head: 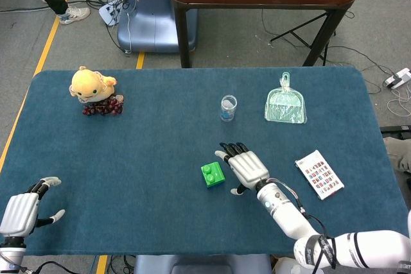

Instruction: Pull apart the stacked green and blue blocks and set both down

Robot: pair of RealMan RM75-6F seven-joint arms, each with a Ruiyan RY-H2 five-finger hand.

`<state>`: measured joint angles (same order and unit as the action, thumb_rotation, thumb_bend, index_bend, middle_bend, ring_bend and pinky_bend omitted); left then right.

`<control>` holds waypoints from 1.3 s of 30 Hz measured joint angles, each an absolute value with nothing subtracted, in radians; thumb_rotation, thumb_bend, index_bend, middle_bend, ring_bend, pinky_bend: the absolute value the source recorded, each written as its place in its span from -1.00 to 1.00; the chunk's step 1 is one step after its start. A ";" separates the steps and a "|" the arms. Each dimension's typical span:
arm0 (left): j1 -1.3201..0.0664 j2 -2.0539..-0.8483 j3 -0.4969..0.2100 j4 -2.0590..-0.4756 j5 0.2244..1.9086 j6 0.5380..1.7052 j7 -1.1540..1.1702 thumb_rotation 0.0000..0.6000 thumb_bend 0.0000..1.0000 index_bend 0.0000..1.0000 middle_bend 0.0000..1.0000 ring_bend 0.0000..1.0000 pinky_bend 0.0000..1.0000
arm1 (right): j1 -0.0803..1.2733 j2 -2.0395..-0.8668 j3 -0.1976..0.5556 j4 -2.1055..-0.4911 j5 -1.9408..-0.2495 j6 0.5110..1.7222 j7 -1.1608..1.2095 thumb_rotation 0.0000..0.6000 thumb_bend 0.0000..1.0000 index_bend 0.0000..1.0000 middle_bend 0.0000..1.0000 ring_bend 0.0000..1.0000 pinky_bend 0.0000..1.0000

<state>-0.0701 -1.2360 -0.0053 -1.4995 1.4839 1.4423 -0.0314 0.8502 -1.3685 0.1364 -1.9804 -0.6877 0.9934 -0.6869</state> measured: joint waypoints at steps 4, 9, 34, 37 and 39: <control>-0.071 -1.237 -0.006 -1.501 1.485 1.443 -0.032 1.00 -0.71 -0.27 -0.44 -0.30 0.16 | 0.885 -1.406 0.140 -1.932 -0.650 0.990 -0.695 1.00 -1.00 -0.61 -1.00 -1.00 -0.95; -0.070 -1.240 -0.004 -1.498 1.485 1.440 -0.032 1.00 -0.71 -0.27 -0.44 -0.29 0.16 | 0.916 -1.442 0.140 -1.883 -0.601 0.986 -0.700 1.00 -1.00 -0.61 -1.00 -1.00 -0.95; -0.067 -1.245 0.000 -1.489 1.485 1.438 -0.037 1.00 -0.71 -0.27 -0.44 -0.30 0.16 | 0.990 -1.566 0.140 -1.736 -0.513 0.983 -0.651 1.00 -1.00 -0.20 -1.00 -1.00 -0.95; -0.068 -1.244 0.000 -1.490 1.486 1.437 -0.036 1.00 -0.71 -0.27 -0.45 -0.30 0.16 | 0.991 -1.572 0.139 -1.730 -0.514 0.992 -0.648 1.00 -1.00 -0.09 -1.00 -1.00 -0.95; -0.068 -1.244 0.000 -1.491 1.486 1.437 -0.035 1.00 -0.71 -0.27 -0.45 -0.30 0.16 | 0.990 -1.575 0.138 -1.728 -0.517 1.000 -0.645 1.00 -1.00 0.00 -1.00 -1.00 -0.95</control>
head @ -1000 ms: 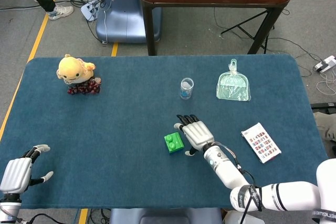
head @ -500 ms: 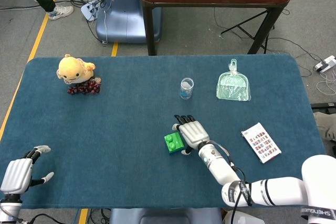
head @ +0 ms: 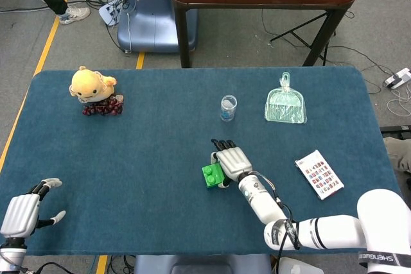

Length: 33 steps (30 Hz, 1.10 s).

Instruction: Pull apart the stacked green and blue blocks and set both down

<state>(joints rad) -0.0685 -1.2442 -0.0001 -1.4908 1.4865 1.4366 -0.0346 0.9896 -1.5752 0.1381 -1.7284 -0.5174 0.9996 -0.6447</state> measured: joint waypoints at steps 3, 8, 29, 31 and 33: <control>-0.069 -1.244 0.000 -1.492 1.487 1.436 -0.032 1.00 -0.71 -0.27 -0.44 -0.30 0.16 | 0.983 -1.573 0.139 -1.734 -0.528 1.005 -0.631 1.00 -0.97 0.11 -0.99 -1.00 -0.95; -0.073 -1.236 -0.001 -1.508 1.490 1.433 -0.034 1.00 -0.71 -0.28 -0.44 -0.26 0.25 | 0.960 -1.545 0.146 -1.768 -0.572 1.026 -0.593 1.00 -0.95 0.13 -0.94 -1.00 -0.95; -0.268 -1.053 -0.120 -1.957 1.470 1.258 -0.076 1.00 -0.84 -0.47 0.63 0.78 1.00 | 0.848 -1.188 0.346 -2.100 -0.667 1.054 -0.292 1.00 -0.91 0.24 -0.90 -1.00 -0.95; -0.302 -1.045 -0.144 -1.999 1.443 1.224 -0.062 1.00 -0.90 -0.51 0.73 0.87 1.00 | 0.851 -1.167 0.363 -2.118 -0.659 1.043 -0.278 1.00 -0.91 0.25 -0.90 -1.00 -0.95; -0.337 -1.038 -0.171 -2.040 1.404 1.193 -0.048 1.00 -0.96 -0.54 0.83 0.95 1.00 | 0.858 -1.148 0.377 -2.137 -0.648 1.035 -0.273 1.00 -0.91 0.25 -0.90 -1.00 -0.95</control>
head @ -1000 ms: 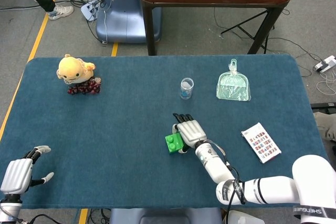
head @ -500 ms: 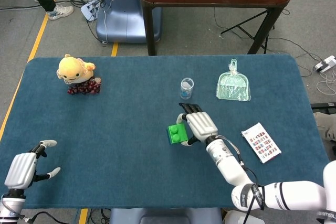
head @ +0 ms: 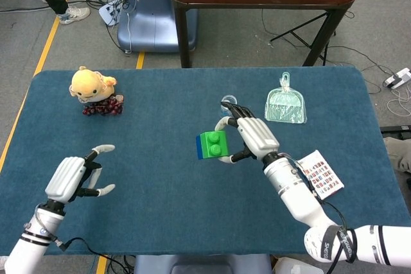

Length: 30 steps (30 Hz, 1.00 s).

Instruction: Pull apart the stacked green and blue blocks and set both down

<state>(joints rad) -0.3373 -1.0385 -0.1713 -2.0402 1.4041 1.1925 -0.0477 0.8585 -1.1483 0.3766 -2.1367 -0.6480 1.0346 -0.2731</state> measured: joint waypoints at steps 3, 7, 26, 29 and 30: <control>-0.383 -1.030 -0.206 -2.092 1.340 1.150 -0.029 1.00 -1.00 -0.54 0.95 1.00 1.00 | 0.877 -1.134 0.389 -2.157 -0.631 1.032 -0.274 1.00 -0.91 0.25 -0.90 -1.00 -0.95; -0.440 -1.009 -0.239 -2.154 1.234 1.080 -0.011 1.00 -1.00 -0.54 1.00 1.00 1.00 | 0.906 -1.131 0.406 -2.177 -0.603 1.032 -0.273 1.00 -0.91 0.25 -0.90 -1.00 -0.95; -0.719 -0.971 -0.327 -2.284 0.723 0.859 -0.088 1.00 -1.00 -0.59 1.00 1.00 1.00 | 1.015 -1.223 0.425 -2.145 -0.540 1.029 -0.227 1.00 -0.91 0.25 -0.90 -1.00 -0.95; -0.731 -1.011 -0.328 -2.284 0.698 0.932 -0.077 1.00 -1.00 -0.47 1.00 1.00 1.00 | 1.026 -1.232 0.422 -2.142 -0.536 1.030 -0.227 1.00 -0.91 0.26 -0.90 -1.00 -0.95; -0.734 -1.026 -0.329 -2.284 0.692 0.959 -0.071 1.00 -1.00 -0.44 1.00 1.00 1.00 | 1.029 -1.234 0.422 -2.142 -0.534 1.031 -0.227 1.00 -0.91 0.26 -0.90 -1.00 -0.95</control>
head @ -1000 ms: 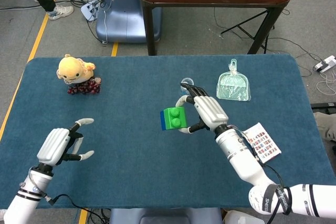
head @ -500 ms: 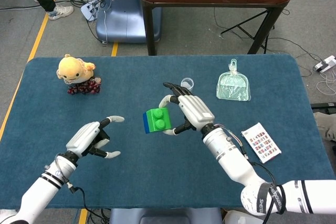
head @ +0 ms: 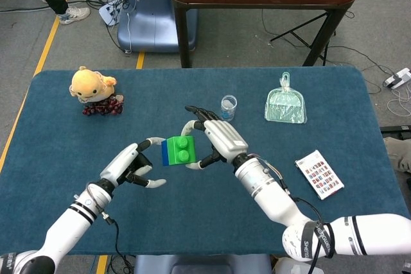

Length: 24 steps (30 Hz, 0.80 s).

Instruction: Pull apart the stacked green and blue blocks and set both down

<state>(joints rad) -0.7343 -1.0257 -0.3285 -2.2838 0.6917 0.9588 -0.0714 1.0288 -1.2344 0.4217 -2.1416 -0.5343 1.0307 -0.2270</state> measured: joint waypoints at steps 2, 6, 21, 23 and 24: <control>-0.741 -1.065 -0.328 -2.282 0.680 1.024 -0.056 1.00 -1.00 -0.35 1.00 1.00 1.00 | 1.035 -1.239 0.421 -2.140 -0.531 1.033 -0.226 1.00 -0.91 0.26 -0.90 -1.00 -0.95; -0.747 -1.141 -0.323 -2.276 0.670 1.121 -0.024 1.00 -1.00 -0.25 1.00 1.00 1.00 | 1.042 -1.243 0.420 -2.138 -0.528 1.036 -0.222 1.00 -0.91 0.26 -0.90 -1.00 -0.95; -0.727 -1.223 -0.311 -2.244 0.694 1.206 0.010 1.00 -1.00 -0.17 1.00 1.00 1.00 | 1.047 -1.243 0.411 -2.133 -0.528 1.027 -0.191 1.00 -0.91 0.28 -0.90 -1.00 -0.95; -0.723 -1.228 -0.314 -2.241 0.694 1.206 0.006 1.00 -1.00 -0.13 1.00 1.00 1.00 | 1.045 -1.242 0.410 -2.131 -0.530 1.022 -0.183 1.00 -0.91 0.28 -0.90 -1.00 -0.95; -0.722 -1.231 -0.315 -2.239 0.695 1.206 0.004 1.00 -1.00 -0.12 1.00 1.00 1.00 | 1.045 -1.242 0.409 -2.129 -0.531 1.019 -0.179 1.00 -0.91 0.28 -0.90 -1.00 -0.95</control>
